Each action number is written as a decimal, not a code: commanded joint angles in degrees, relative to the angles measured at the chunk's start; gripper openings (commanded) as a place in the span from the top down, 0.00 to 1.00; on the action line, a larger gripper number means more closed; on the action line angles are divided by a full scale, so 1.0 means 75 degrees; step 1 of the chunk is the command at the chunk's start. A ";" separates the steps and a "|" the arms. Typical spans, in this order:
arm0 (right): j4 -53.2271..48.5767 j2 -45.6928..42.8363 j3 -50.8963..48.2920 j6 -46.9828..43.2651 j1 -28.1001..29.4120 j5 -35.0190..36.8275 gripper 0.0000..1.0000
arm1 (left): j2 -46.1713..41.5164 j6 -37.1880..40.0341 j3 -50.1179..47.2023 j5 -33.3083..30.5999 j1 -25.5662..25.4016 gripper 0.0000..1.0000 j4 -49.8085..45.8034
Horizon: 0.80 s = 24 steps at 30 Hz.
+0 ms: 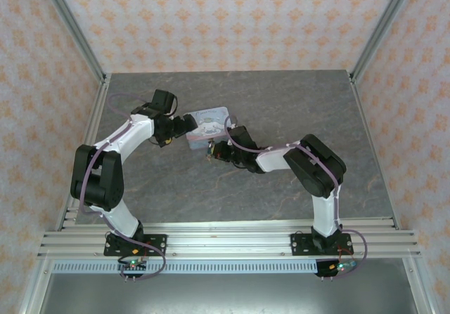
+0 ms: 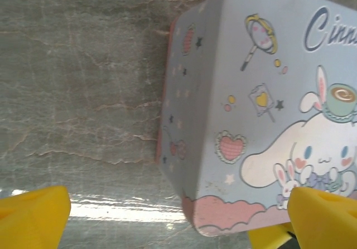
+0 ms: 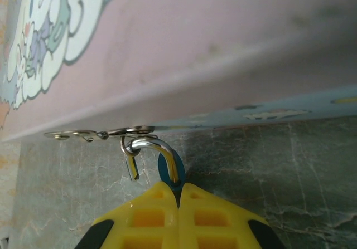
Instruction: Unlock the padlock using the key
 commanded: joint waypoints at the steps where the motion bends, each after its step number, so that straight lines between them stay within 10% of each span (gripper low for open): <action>1: -0.0151 -0.0193 -0.0330 0.0513 -0.0025 0.0548 1.00 | -0.0013 0.0354 0.0151 -0.0611 0.0065 0.00 -0.0486; 24: 0.0517 -0.0566 -0.0881 0.1507 -0.0025 0.0845 1.00 | 0.0251 0.0315 -0.0330 -0.1652 -0.0822 0.00 -0.0283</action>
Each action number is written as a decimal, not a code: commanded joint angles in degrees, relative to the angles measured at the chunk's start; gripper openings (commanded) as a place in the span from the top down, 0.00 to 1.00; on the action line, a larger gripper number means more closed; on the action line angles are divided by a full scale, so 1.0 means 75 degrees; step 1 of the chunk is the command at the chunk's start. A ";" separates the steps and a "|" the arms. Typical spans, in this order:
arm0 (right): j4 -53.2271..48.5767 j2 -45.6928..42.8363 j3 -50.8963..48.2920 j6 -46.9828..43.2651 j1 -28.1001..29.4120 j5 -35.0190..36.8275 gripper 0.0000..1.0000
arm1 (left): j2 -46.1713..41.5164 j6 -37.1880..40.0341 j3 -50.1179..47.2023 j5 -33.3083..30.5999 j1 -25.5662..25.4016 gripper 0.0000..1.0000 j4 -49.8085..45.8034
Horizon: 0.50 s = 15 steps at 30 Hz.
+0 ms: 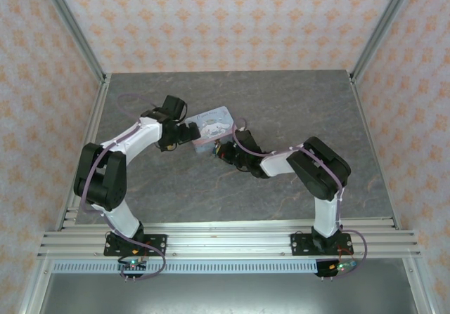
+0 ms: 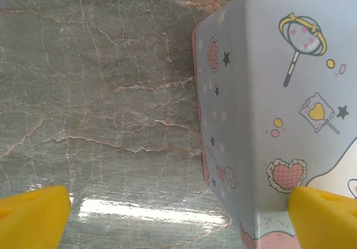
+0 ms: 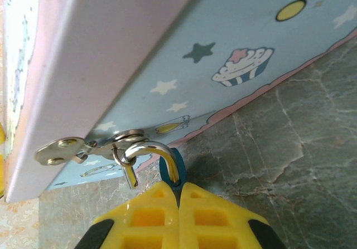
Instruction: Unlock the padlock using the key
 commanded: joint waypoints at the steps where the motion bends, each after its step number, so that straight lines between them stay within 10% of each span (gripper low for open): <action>1: 0.0023 -0.0224 -0.0203 0.0216 -0.0021 0.0355 1.00 | 0.0129 0.0172 -0.0152 -0.0624 -0.0171 0.00 -0.0130; 15: 0.0605 -0.0225 -0.0380 0.0944 -0.0077 0.0453 1.00 | 0.0171 0.0127 -0.0446 -0.0831 -0.0352 0.00 -0.0068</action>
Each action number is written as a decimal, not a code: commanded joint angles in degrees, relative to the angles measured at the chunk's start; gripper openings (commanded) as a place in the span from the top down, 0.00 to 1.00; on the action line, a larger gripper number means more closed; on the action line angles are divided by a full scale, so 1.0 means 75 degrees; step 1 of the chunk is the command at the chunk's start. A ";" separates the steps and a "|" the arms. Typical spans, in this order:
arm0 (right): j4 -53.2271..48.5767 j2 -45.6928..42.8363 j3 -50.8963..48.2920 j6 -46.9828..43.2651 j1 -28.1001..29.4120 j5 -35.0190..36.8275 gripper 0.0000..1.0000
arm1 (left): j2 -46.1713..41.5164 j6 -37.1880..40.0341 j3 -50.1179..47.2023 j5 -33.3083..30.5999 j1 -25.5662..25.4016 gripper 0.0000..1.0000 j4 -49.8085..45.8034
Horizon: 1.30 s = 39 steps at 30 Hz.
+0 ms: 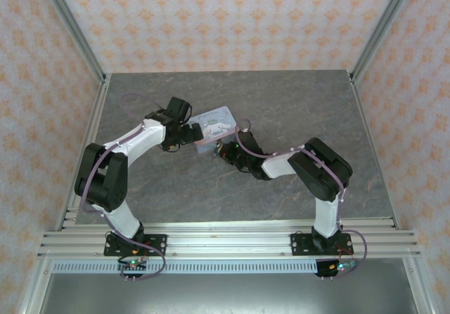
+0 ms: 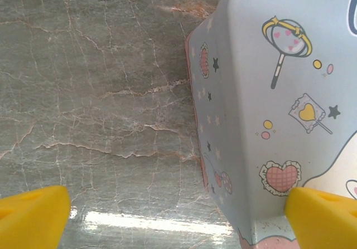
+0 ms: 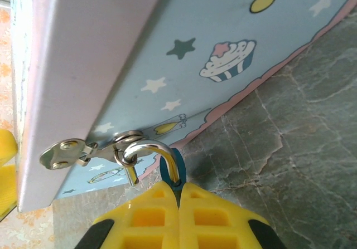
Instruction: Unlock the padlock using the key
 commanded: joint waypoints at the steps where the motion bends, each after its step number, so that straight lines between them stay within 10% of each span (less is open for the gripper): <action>1: 0.0372 -0.0097 -0.0138 0.0407 -0.0091 0.0264 1.00 | 0.0177 0.0130 -0.0357 -0.0452 -0.0067 0.00 -0.0342; 39: 0.1437 0.0194 -0.0485 0.1628 -0.0783 0.0067 1.00 | 0.0342 0.0150 -0.0440 -0.0496 -0.0074 0.00 -0.0379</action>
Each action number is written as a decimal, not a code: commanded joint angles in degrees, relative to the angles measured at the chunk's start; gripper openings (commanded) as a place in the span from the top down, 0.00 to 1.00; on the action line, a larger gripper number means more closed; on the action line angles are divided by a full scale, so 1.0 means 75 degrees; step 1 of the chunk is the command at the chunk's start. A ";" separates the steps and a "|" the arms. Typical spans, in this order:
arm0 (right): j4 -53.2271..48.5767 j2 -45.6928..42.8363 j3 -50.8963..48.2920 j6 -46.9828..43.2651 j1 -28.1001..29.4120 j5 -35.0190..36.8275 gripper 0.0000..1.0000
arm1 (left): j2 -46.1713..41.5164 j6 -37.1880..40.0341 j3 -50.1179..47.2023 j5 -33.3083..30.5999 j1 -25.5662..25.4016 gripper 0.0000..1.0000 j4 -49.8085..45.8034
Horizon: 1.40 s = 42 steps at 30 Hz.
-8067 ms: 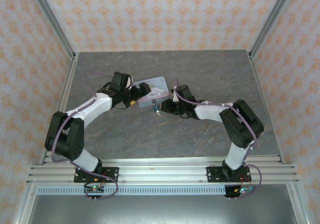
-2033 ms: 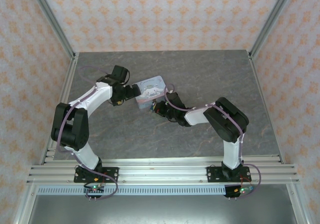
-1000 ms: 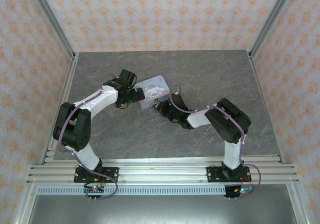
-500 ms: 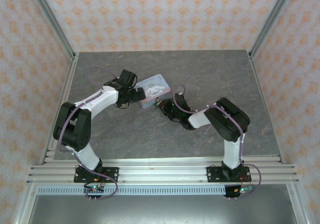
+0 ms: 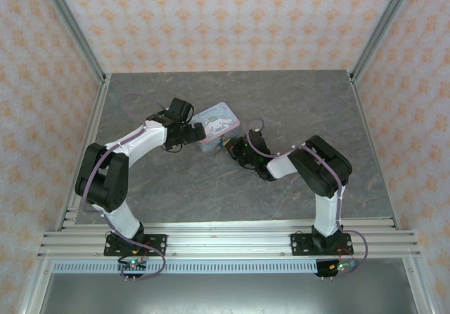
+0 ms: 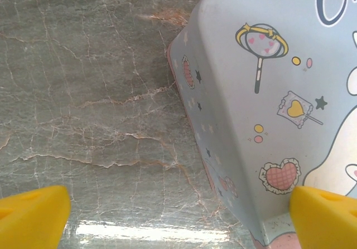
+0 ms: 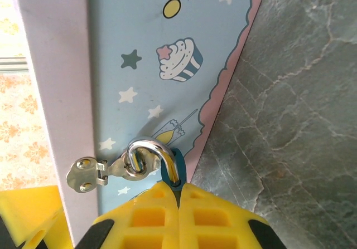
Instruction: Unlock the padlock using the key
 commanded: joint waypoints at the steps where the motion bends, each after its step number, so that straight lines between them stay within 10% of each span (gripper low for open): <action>1: -0.0236 -0.0045 0.0030 -0.0220 -0.0262 0.0201 1.00 | 0.0354 0.0153 -0.0303 -0.0504 0.0021 0.00 -0.0847; 42: -0.0934 -0.0731 0.0185 -0.0481 -0.0792 -0.0090 1.00 | 0.0486 0.0218 -0.0279 -0.0375 0.0019 0.00 -0.0882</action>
